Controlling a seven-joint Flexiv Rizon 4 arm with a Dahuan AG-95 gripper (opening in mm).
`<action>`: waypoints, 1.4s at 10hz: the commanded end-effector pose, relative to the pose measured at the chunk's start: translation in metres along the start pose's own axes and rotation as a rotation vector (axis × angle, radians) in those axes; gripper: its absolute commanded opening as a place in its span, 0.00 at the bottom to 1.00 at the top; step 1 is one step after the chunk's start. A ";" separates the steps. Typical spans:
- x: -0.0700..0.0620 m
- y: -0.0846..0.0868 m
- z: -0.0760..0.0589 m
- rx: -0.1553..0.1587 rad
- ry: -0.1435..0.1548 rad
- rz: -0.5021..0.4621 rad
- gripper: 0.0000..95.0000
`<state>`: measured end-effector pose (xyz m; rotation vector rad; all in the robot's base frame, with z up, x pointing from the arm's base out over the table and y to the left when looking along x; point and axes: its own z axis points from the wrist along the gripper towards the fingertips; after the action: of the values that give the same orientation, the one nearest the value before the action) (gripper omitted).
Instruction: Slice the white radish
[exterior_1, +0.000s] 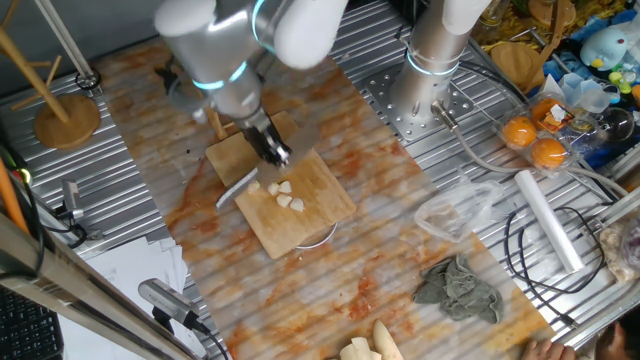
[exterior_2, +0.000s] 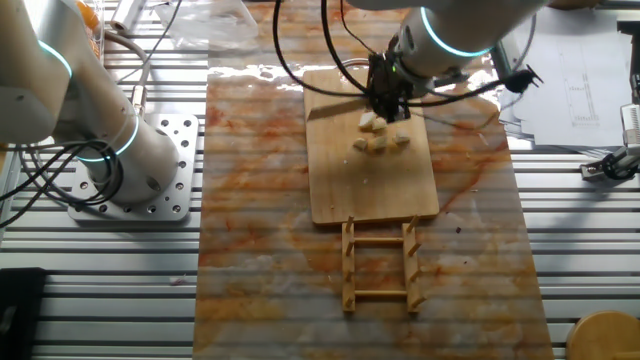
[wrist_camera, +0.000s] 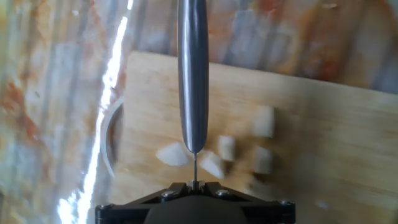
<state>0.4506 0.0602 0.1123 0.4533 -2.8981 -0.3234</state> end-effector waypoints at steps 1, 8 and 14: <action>0.007 -0.020 -0.012 0.106 0.012 0.137 0.00; -0.016 -0.062 -0.044 0.175 0.028 0.157 0.00; -0.051 0.008 -0.019 0.225 -0.079 0.355 0.00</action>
<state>0.5021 0.0764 0.1297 0.0210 -2.9868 0.0105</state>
